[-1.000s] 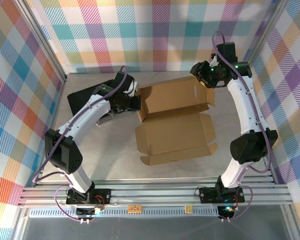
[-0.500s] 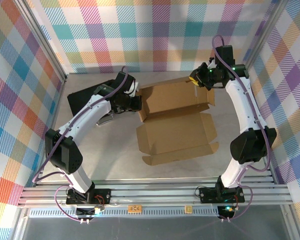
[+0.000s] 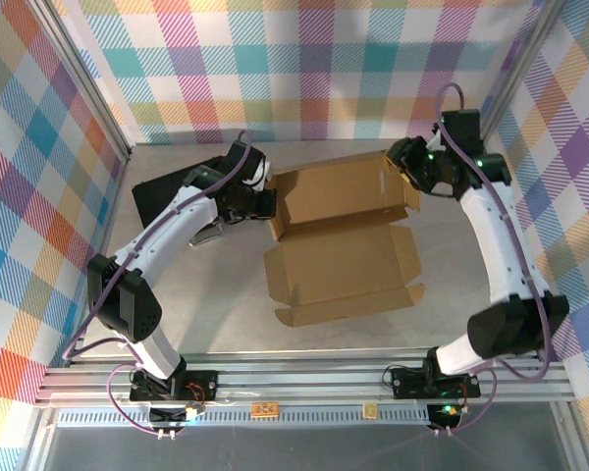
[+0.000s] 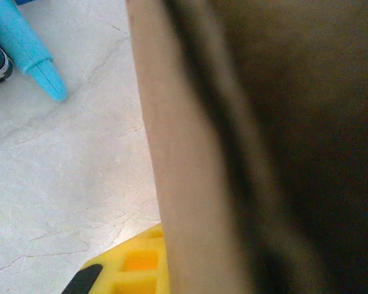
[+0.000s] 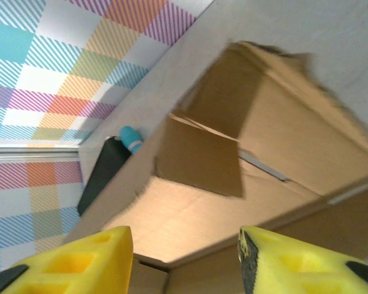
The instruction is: Fold the paper box
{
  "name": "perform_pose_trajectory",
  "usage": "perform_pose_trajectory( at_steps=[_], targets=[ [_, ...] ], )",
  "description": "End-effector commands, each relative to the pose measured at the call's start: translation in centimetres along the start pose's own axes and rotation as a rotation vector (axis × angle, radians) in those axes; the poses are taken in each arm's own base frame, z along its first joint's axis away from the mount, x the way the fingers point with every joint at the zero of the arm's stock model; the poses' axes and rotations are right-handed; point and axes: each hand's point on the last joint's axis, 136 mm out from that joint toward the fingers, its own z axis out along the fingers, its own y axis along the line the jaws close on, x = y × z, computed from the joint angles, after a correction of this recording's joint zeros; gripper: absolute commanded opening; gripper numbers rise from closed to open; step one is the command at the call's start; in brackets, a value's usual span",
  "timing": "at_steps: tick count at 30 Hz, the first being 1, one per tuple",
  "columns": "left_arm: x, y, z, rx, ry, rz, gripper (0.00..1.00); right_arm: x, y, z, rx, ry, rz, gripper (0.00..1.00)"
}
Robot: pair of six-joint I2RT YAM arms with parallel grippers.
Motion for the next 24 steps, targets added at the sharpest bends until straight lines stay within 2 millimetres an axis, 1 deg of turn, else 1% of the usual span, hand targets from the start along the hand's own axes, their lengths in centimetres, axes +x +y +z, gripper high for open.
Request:
perform_pose_trajectory(
  at_steps=[1,5,7,9,13,16,19,21,24],
  targets=[
    [-1.0,-1.1,-2.5,0.016,-0.055,0.034,0.0,1.3,-2.3,0.5,0.026,0.001,-0.049,0.45],
    [-1.3,-1.0,-2.7,0.006,-0.06,0.041,0.0,3.9,-5.9,1.3,0.097,0.044,-0.041,0.43],
    [-1.4,-1.1,-2.8,0.006,-0.061,0.042,0.0,4.5,-7.2,1.8,0.131,0.059,-0.056,0.43],
    [-1.5,-1.2,-2.9,0.006,-0.059,0.045,0.0,4.9,-8.1,2.4,0.16,0.082,-0.069,0.43],
    [-1.5,-1.3,-2.9,0.006,-0.058,0.05,0.0,4.8,-9.2,3.5,0.202,0.09,-0.084,0.44],
    [-1.5,-1.3,-3.0,0.004,-0.056,0.055,0.0,3.7,-9.5,4.1,0.226,0.061,-0.122,0.47],
    [-1.5,-1.4,-3.1,0.002,-0.056,0.059,0.0,3.0,-9.4,4.7,0.248,0.061,-0.151,0.48],
    [-1.6,-1.4,-3.2,0.002,-0.058,0.059,0.0,2.9,-9.9,5.1,0.27,0.074,-0.155,0.48],
    [-1.8,-1.4,-3.3,0.002,-0.062,0.059,0.0,3.4,-10.8,5.5,0.307,0.095,-0.144,0.48]
  ],
)
